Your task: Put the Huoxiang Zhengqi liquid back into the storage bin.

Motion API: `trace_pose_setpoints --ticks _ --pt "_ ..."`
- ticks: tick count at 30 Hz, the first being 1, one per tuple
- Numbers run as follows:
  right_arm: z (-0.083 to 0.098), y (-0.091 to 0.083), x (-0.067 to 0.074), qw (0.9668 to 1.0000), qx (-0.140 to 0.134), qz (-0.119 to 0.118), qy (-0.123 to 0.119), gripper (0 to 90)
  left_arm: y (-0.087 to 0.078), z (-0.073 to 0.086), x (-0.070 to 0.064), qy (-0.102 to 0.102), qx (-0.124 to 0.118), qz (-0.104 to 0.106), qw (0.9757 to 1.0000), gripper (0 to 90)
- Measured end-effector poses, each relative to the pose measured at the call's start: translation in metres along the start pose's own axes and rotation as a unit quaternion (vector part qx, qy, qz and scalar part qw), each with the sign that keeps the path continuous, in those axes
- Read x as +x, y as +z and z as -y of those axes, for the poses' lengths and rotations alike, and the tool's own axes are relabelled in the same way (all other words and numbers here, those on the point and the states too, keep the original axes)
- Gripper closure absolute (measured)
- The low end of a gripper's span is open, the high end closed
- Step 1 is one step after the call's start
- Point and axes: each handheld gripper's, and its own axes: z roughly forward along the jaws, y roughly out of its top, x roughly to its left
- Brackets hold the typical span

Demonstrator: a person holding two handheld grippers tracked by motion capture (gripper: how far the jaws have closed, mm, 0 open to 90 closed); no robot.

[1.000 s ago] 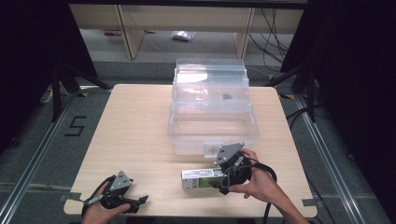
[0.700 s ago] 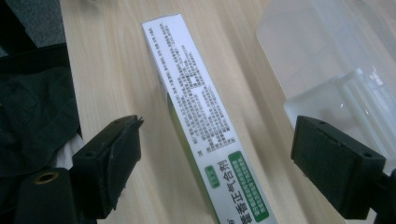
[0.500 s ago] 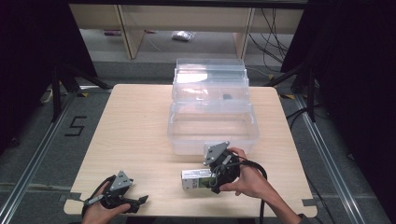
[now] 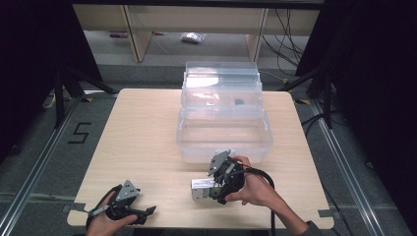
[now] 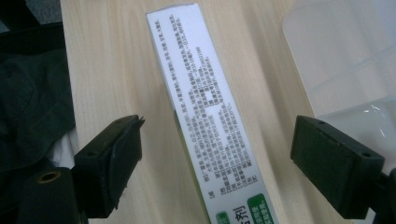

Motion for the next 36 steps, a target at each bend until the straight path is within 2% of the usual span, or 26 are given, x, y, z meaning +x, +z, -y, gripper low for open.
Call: trace_pose_setpoints --ticks 2,3,5,6,8,9,12,13,14,15,16,17,19,20,21,24,26,27,28,30,32,35,36 --pt "-0.001 0.001 0.002 0.9999 0.007 -0.004 0.010 17.7 0.000 0.000 0.000 -0.001 0.000 -0.001 1.0000 15.4" --pt "-0.002 0.002 0.000 1.0000 0.006 -0.006 -0.003 17.7 0.000 0.000 0.000 -0.001 0.001 -0.001 1.0000 15.4" --pt "-0.003 0.004 0.000 0.9999 0.009 -0.007 -0.004 18.3 -0.001 0.000 0.001 0.005 0.004 0.003 1.0000 15.4" --pt "-0.004 0.004 0.001 0.9999 0.012 -0.008 0.003 19.0 -0.002 0.000 0.003 0.016 0.015 0.002 0.9997 15.4" --pt "-0.005 0.006 -0.002 0.9996 0.015 -0.016 -0.014 20.9 -0.001 0.000 0.001 0.006 0.008 0.003 0.9999 15.4" --pt "-0.006 0.006 -0.001 0.9996 0.021 -0.018 -0.005 21.4 -0.001 0.000 0.002 0.011 0.011 0.002 0.9999 15.4" --pt "-0.007 0.009 -0.001 0.9991 0.032 -0.018 -0.019 22.7 -0.002 0.000 0.003 0.014 0.015 0.001 0.9998 15.4" --pt "-0.008 0.010 -0.001 0.9990 0.036 -0.021 -0.014 23.6 -0.002 0.000 0.003 0.015 0.015 0.001 0.9998 15.4" --pt "-0.008 0.011 -0.002 0.9988 0.038 -0.020 -0.024 24.9 -0.002 0.000 0.002 0.016 0.015 0.002 0.9998 15.4" --pt "-0.009 0.011 0.000 0.9988 0.042 -0.020 -0.016 25.2 -0.002 0.000 0.002 0.015 0.012 0.002 0.9998 15.4" --pt "-0.009 0.013 -0.002 0.9984 0.044 -0.022 -0.028 25.5 -0.001 0.000 0.001 0.009 0.006 0.002 0.9999 15.4" --pt "-0.009 0.014 -0.001 0.9982 0.052 -0.021 -0.021 26.2 -0.002 0.000 0.002 0.013 0.011 0.002 0.9999 15.4" --pt "-0.011 0.018 -0.002 0.9972 0.062 -0.020 -0.036 28.3 -0.002 0.000 0.002 0.016 0.015 0.002 0.9998 15.4" --pt "-0.012 0.019 -0.002 0.9969 0.071 -0.020 -0.029 29.1 -0.002 0.000 0.003 0.020 0.017 -0.001 0.9997 15.4" --pt "-0.012 0.020 -0.001 0.9965 0.078 -0.021 -0.021 30.4 0.000 0.000 0.000 -0.001 -0.001 -0.001 1.0000 15.4" --pt "-0.014 0.023 -0.003 0.9953 0.090 -0.024 -0.027 32.8 0.000 0.000 0.001 0.003 0.004 0.003 1.0000 15.4" --pt "-0.015 0.025 -0.006 0.9948 0.091 -0.023 -0.039 35.1 -0.001 0.000 0.002 0.012 0.009 0.000 0.9999 15.4" --pt "-0.015 0.025 -0.007 0.9938 0.102 -0.017 -0.040 35.4 0.001 0.000 0.000 0.000 0.001 0.000 1.0000 15.4" --pt "-0.016 0.026 -0.008 0.9935 0.104 -0.021 -0.042 35.9 0.000 0.000 0.000 -0.001 0.000 0.000 1.0000 15.4" --pt "-0.016 0.028 -0.012 0.9926 0.103 -0.023 -0.061 37.9 0.000 0.000 0.000 -0.001 0.000 0.000 1.0000 15.4" --pt "-0.016 0.028 -0.010 0.9920 0.112 -0.027 -0.050 39.3 0.001 0.000 0.000 0.001 0.000 0.000 1.0000 15.4" --pt "-0.017 0.030 -0.012 0.9909 0.112 -0.033 -0.067 42.0 0.001 0.000 0.000 0.003 0.000 -0.001 1.0000 15.4" --pt "-0.016 0.030 -0.010 0.9910 0.119 -0.033 -0.052 42.9 0.001 0.000 0.000 0.002 0.001 0.000 1.0000 15.4"
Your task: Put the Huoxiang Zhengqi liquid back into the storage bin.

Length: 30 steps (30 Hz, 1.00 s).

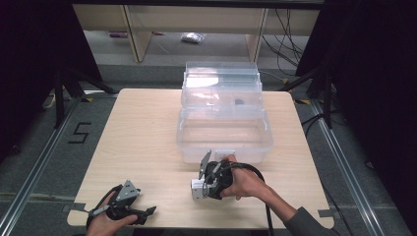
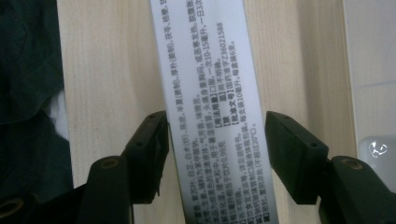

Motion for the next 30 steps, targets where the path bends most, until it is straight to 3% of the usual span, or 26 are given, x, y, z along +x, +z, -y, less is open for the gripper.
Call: trace_pose_setpoints --ticks 2,4,7,9,10,11,12,13,14,17,19,21,22,24,26,27,28,30 --pt "-0.001 0.001 -0.002 0.9997 0.002 -0.002 -0.026 45.2 0.000 0.000 0.000 -0.002 0.000 -0.001 1.0000 15.4" --pt "-0.001 0.001 0.000 0.9999 0.013 -0.001 -0.002 47.3 0.000 0.000 0.000 -0.003 -0.002 -0.001 1.0000 15.4" --pt "0.001 0.003 -0.003 0.9997 0.016 -0.013 -0.013 52.8 0.001 0.000 0.001 0.002 -0.002 0.000 1.0000 15.4" --pt "0.000 0.004 -0.006 0.9991 0.017 -0.013 -0.036 56.1 0.000 0.000 0.000 -0.006 -0.004 0.000 1.0000 15.4" --pt "0.000 0.004 -0.006 0.9991 0.017 -0.019 -0.034 58.8 0.000 0.000 0.000 -0.002 -0.003 0.002 1.0000 15.4" --pt "0.000 0.003 -0.004 0.9992 0.020 -0.020 -0.027 59.5 -0.001 0.000 0.002 0.015 0.010 0.001 0.9998 15.4" --pt "-0.001 0.003 -0.006 0.9981 0.020 -0.018 -0.056 60.7 0.000 0.000 0.001 0.003 0.003 0.003 1.0000 15.4" --pt "-0.001 0.002 -0.004 0.9986 0.024 -0.017 -0.043 61.5 0.000 0.000 0.000 0.000 -0.001 -0.001 1.0000 15.4" --pt "-0.002 0.002 -0.004 0.9978 0.025 -0.018 -0.059 62.6 0.000 0.000 0.000 0.000 0.000 -0.001 1.0000 15.4" --pt "-0.006 -0.001 0.000 0.9969 0.048 -0.015 -0.060 64.4 0.000 0.000 0.000 -0.001 -0.002 0.001 1.0000 15.4" --pt "-0.006 -0.002 0.000 0.9960 0.049 -0.018 -0.073 64.6 -0.002 0.000 0.002 0.011 0.010 0.002 0.9999 15.4" --pt "-0.007 -0.006 0.001 0.9963 0.054 -0.021 -0.063 64.7 -0.002 0.000 0.002 0.012 0.010 0.002 0.9999 15.4" --pt "-0.007 -0.008 -0.001 0.9952 0.053 -0.020 -0.079 64.8 -0.002 0.000 0.002 0.015 0.012 0.001 0.9998 15.4" --pt "-0.006 -0.014 0.000 0.9961 0.057 -0.020 -0.065 64.8 -0.001 0.000 0.001 0.006 0.005 0.003 1.0000 15.4" --pt "-0.005 -0.020 -0.002 0.9958 0.054 -0.016 -0.072 64.8 -0.001 0.000 0.002 0.012 0.010 0.000 0.9999 15.4" --pt "-0.004 -0.022 -0.002 0.9964 0.052 -0.016 -0.065 64.8 0.000 0.000 0.000 -0.001 -0.001 -0.001 1.0000 15.4" --pt "-0.003 -0.027 -0.001 0.9966 0.054 -0.014 -0.060 64.8 -0.001 0.000 0.001 0.009 0.008 0.004 0.9999 15.4" --pt "-0.002 -0.034 -0.003 0.9961 0.051 -0.021 -0.069 64.8 -0.001 0.000 0.001 0.006 0.006 0.003 1.0000 15.4"
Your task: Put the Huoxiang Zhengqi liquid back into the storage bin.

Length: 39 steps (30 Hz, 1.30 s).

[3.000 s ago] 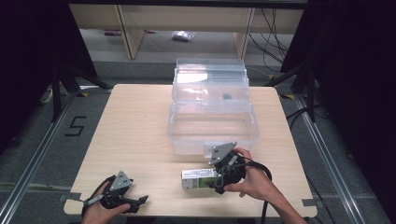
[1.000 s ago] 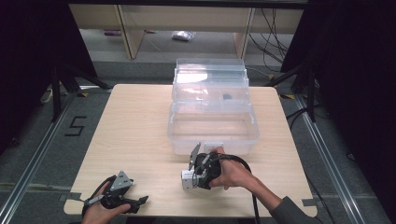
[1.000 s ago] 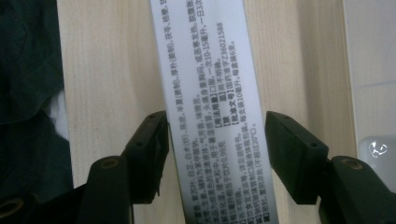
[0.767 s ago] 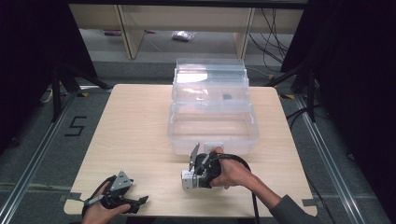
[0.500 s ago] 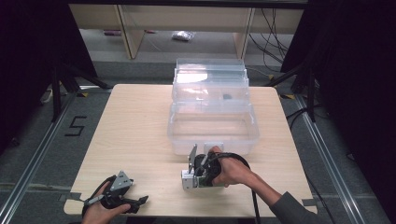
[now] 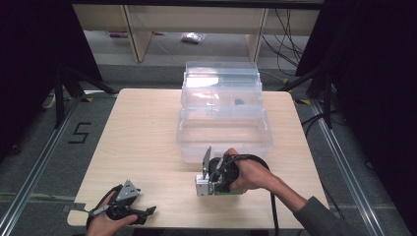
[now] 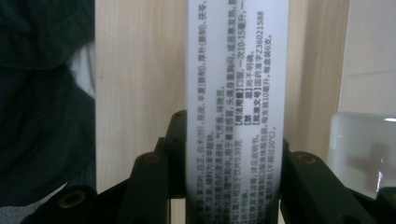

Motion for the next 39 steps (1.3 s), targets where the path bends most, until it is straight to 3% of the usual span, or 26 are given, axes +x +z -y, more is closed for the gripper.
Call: trace_pose_setpoints --ticks 1,2,3,5,6,7,8,9,11,13,14,16,17,18,22,24,27,28,29,30,31,34,35,36,38,39 --pt "0.001 -0.003 -0.001 1.0000 -0.005 0.001 -0.006 64.8 0.000 0.000 0.000 -0.002 -0.001 0.001 1.0000 15.4" --pt "0.002 -0.007 0.000 0.9999 -0.005 0.004 0.012 64.8 0.000 0.000 0.000 -0.001 -0.001 0.000 1.0000 15.4" --pt "0.003 -0.008 -0.004 0.9998 -0.013 0.004 -0.014 64.8 0.000 0.000 0.000 0.000 -0.001 0.000 1.0000 15.4" --pt "0.004 -0.017 -0.002 0.9999 -0.013 0.001 0.009 64.8 0.001 0.000 -0.001 -0.007 -0.004 -0.001 1.0000 15.4" --pt "0.006 -0.021 -0.006 0.9998 -0.022 -0.001 -0.001 64.8 0.000 0.000 -0.001 -0.009 -0.005 -0.001 0.9999 15.4" --pt "0.007 -0.024 -0.006 0.9997 -0.023 0.000 0.007 64.8 -0.001 0.000 0.000 0.003 0.002 -0.003 1.0000 15.4" --pt "0.008 -0.028 -0.009 0.9996 -0.026 0.003 -0.009 64.8 -0.001 0.000 0.000 0.000 0.000 -0.001 1.0000 15.4" --pt "0.009 -0.033 -0.008 0.9997 -0.023 0.002 0.009 64.8 0.000 0.000 0.000 -0.003 -0.001 -0.001 1.0000 15.4" --pt "0.010 -0.040 -0.011 0.9996 -0.029 0.005 -0.004 64.8 0.002 0.000 0.000 -0.009 -0.009 0.000 0.9999 15.4" --pt "0.012 -0.049 -0.013 0.9993 -0.033 0.010 0.014 64.8 0.001 0.000 -0.001 -0.008 -0.007 -0.003 0.9999 15.4" --pt "0.013 -0.052 -0.017 0.9991 -0.038 0.014 -0.010 64.9 0.002 0.000 -0.001 -0.009 -0.009 -0.001 0.9999 15.4" --pt "0.015 -0.060 -0.018 0.9990 -0.041 0.019 0.002 64.9 0.002 0.001 -0.001 -0.011 -0.010 -0.003 0.9999 15.4" --pt "0.015 -0.062 -0.022 0.9987 -0.046 0.019 -0.013 64.9 0.002 0.001 -0.001 -0.012 -0.009 -0.003 0.9999 15.4" --pt "0.016 -0.067 -0.021 0.9988 -0.044 0.020 0.006 65.0 0.002 0.001 -0.001 -0.011 -0.010 -0.003 0.9999 15.4" --pt "0.017 -0.079 -0.027 0.9986 -0.048 0.024 -0.001 65.0 0.001 0.001 -0.001 -0.017 -0.010 -0.001 0.9998 15.4" --pt "0.017 -0.086 -0.028 0.9985 -0.046 0.028 0.011 65.0 0.000 0.000 0.000 -0.003 -0.002 0.001 1.0000 15.4" --pt "0.018 -0.098 -0.032 0.9982 -0.049 0.033 0.011 65.1 0.001 0.000 -0.001 -0.017 -0.010 0.000 0.9998 15.4" --pt "0.019 -0.104 -0.034 0.9979 -0.047 0.040 0.020 65.1 0.000 0.000 0.000 -0.002 -0.001 0.001 1.0000 15.4" --pt "0.019 -0.106 -0.038 0.9976 -0.053 0.043 0.008 65.1 0.000 0.000 0.000 -0.003 -0.001 0.001 1.0000 15.4" --pt "0.020 -0.109 -0.037 0.9975 -0.051 0.044 0.020 65.1 0.000 0.000 0.000 -0.002 -0.001 0.001 1.0000 15.4" --pt "0.020 -0.112 -0.040 0.9973 -0.054 0.047 0.014 65.1 0.001 0.001 0.000 -0.007 -0.007 0.000 1.0000 15.4" --pt "0.024 -0.121 -0.046 0.9968 -0.054 0.052 0.030 65.2 -0.001 0.000 0.000 -0.002 0.000 0.001 1.0000 15.4" --pt "0.026 -0.122 -0.052 0.9969 -0.055 0.054 0.017 65.2 -0.001 0.000 0.000 -0.002 0.001 0.001 1.0000 15.4" --pt "0.028 -0.124 -0.052 0.9969 -0.046 0.051 0.037 65.2 -0.001 0.000 0.000 -0.002 0.001 0.001 1.0000 15.4" --pt "0.030 -0.125 -0.060 0.9970 -0.047 0.055 0.026 65.3 -0.001 0.000 0.001 -0.004 0.001 0.002 1.0000 15.4" --pt "0.031 -0.126 -0.062 0.9965 -0.046 0.057 0.039 65.3 0.000 0.000 0.000 -0.006 0.001 0.003 1.0000 15.4"
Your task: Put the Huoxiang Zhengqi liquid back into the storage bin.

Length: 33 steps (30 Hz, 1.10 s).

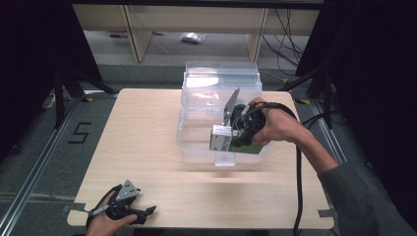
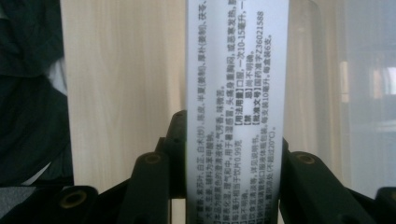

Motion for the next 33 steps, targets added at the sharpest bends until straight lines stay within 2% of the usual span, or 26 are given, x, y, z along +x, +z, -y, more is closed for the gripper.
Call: trace_pose_setpoints --ticks 2,3,4,6,7,8,12,14,15,18,19,21,23,25,26,27,28,29,32,33 --pt "0.002 0.001 -0.006 1.0000 0.001 -0.003 0.005 65.3 0.002 0.000 -0.001 -0.003 -0.008 0.000 1.0000 15.4" --pt "0.004 0.001 -0.007 0.9998 0.005 -0.004 0.020 65.3 0.001 0.000 0.000 -0.001 -0.001 0.000 1.0000 15.4" --pt "0.005 0.003 -0.012 1.0000 -0.002 -0.004 0.006 65.2 0.000 0.000 0.000 0.003 0.002 -0.001 1.0000 15.4" --pt "0.007 0.005 -0.019 1.0000 0.001 -0.003 0.008 65.2 0.000 0.000 0.000 0.002 0.000 -0.001 1.0000 15.4" --pt "0.009 0.007 -0.020 0.9998 0.004 -0.005 0.021 65.2 0.000 0.000 0.000 0.000 -0.001 -0.001 1.0000 15.4" --pt "0.010 0.009 -0.025 1.0000 0.005 -0.001 0.006 65.3 0.000 0.000 0.000 0.002 0.001 0.001 1.0000 15.4" --pt "0.018 0.014 -0.037 0.9994 0.013 -0.003 0.032 65.3 0.001 0.000 0.000 -0.004 -0.006 0.000 1.0000 15.4" --pt "0.022 0.017 -0.044 0.9995 0.011 -0.003 0.029 65.2 0.002 0.000 -0.001 -0.010 -0.008 -0.003 0.9999 15.4" --pt "0.024 0.018 -0.046 0.9992 0.014 0.000 0.036 65.2 0.000 0.000 0.001 0.005 0.001 -0.001 1.0000 15.4" --pt "0.030 0.023 -0.055 0.9994 0.010 0.000 0.034 65.2 0.001 0.001 -0.001 -0.003 -0.008 -0.002 1.0000 15.4" --pt "0.032 0.024 -0.057 0.9989 0.016 0.003 0.045 65.2 0.000 0.000 0.000 0.001 -0.002 0.000 1.0000 15.4" --pt "0.035 0.029 -0.062 0.9992 0.013 0.000 0.038 65.2 0.001 0.000 0.000 -0.003 -0.003 0.002 1.0000 15.4" --pt "0.038 0.033 -0.067 0.9987 0.018 -0.001 0.047 65.2 0.002 0.000 -0.001 -0.003 -0.008 -0.002 1.0000 15.4" --pt "0.038 0.037 -0.073 0.9995 0.016 -0.003 0.026 65.2 0.002 0.000 -0.001 -0.008 -0.008 -0.002 0.9999 15.4" --pt "0.039 0.039 -0.073 0.9991 0.017 -0.006 0.038 65.2 0.000 0.000 0.001 0.006 0.000 0.001 1.0000 15.4" --pt "0.039 0.041 -0.075 0.9991 0.020 -0.005 0.038 65.2 0.001 0.000 0.001 0.001 -0.004 0.002 1.0000 15.4" --pt "0.040 0.043 -0.076 0.9985 0.024 -0.005 0.048 65.2 0.000 0.000 0.000 0.001 -0.003 0.000 1.0000 15.4" --pt "0.040 0.046 -0.077 0.9988 0.025 -0.006 0.041 65.2 0.000 0.000 0.000 0.000 -0.003 0.001 1.0000 15.4" --pt "0.042 0.053 -0.080 0.9986 0.035 -0.008 0.038 65.2 0.000 0.001 0.000 0.001 -0.003 0.001 1.0000 15.4" --pt "0.043 0.056 -0.081 0.9992 0.027 -0.009 0.028 65.2 0.000 0.000 0.000 0.003 -0.003 0.001 1.0000 15.4"
